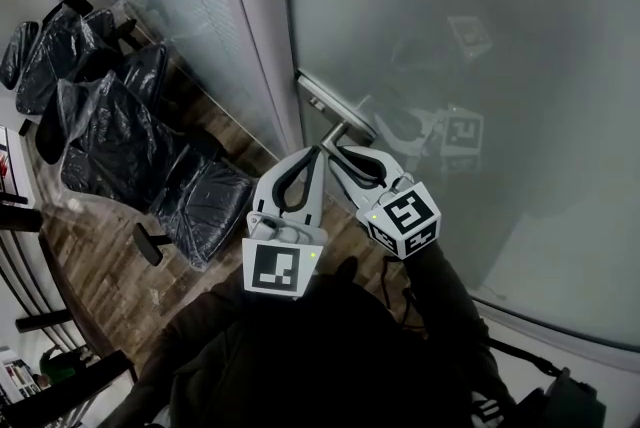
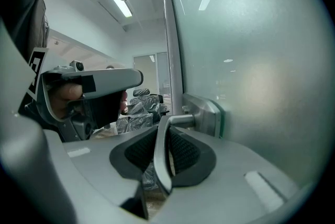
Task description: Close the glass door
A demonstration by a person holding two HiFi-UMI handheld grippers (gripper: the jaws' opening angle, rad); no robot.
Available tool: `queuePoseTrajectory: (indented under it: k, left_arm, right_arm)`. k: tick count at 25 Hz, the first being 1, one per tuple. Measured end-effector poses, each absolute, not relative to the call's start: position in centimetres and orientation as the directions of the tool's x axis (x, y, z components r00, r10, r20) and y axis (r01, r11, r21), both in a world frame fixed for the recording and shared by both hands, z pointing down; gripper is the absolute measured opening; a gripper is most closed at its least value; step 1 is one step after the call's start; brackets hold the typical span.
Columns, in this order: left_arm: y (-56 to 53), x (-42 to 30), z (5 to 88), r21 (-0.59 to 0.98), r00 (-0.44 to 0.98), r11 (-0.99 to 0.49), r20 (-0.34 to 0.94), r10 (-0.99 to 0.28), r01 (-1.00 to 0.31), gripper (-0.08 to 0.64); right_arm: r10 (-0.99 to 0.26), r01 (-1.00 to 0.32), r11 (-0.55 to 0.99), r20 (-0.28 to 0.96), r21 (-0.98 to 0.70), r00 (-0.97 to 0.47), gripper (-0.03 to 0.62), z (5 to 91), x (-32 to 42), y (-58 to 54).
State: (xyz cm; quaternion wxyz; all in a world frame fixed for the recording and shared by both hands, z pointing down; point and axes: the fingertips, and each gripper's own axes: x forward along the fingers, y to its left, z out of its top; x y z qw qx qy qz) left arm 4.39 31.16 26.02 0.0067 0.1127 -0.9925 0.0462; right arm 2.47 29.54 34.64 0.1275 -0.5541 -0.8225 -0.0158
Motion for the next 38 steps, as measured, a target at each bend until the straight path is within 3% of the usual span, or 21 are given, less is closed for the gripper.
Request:
queuePoseTrajectory:
  k: [8, 15, 18, 21, 25, 30, 38]
  left_arm:
    - [31.3, 4.5, 24.8, -0.101, -0.981, 0.976, -0.019, -0.194, -0.191, -0.003]
    - [31.2, 5.1, 24.0, -0.111, -0.985, 0.981, -0.035, -0.166, -0.162, -0.003]
    - [31.1, 5.4, 24.1, -0.119, -0.988, 0.982, -0.035, -0.152, -0.146, -0.003]
    - [31.1, 5.8, 24.2, -0.121, -0.989, 0.983, -0.037, -0.142, -0.136, -0.003]
    - [30.5, 6.3, 25.1, -0.126, -0.989, 0.982, -0.021, -0.146, -0.142, -0.003]
    - [29.4, 6.4, 25.3, -0.124, -0.987, 0.980, 0.017, -0.157, -0.158, -0.003]
    - [29.3, 6.1, 24.6, -0.144, -0.984, 0.975, -0.023, -0.175, -0.170, -0.003]
  right_arm:
    - [0.890, 0.920, 0.391, 0.260, -0.016, -0.374, 0.067, 34.2, 2.8, 29.3]
    - [0.910, 0.923, 0.384, 0.169, -0.004, -0.378, 0.064, 31.4, 3.3, 28.4]
    - [0.911, 0.914, 0.404, 0.075, 0.035, -0.406, 0.060, 28.9, 3.3, 27.1]
    - [0.913, 0.913, 0.408, 0.004, 0.003, -0.408, 0.060, 25.9, 3.6, 25.9]
    - [0.905, 0.904, 0.422, -0.024, -0.068, -0.424, 0.002, 25.5, 4.7, 25.0]
    - [0.899, 0.896, 0.431, -0.039, -0.104, -0.437, 0.002, 25.3, 5.6, 24.5]
    - [0.887, 0.885, 0.444, -0.070, -0.141, -0.456, 0.002, 24.9, 5.6, 24.4]
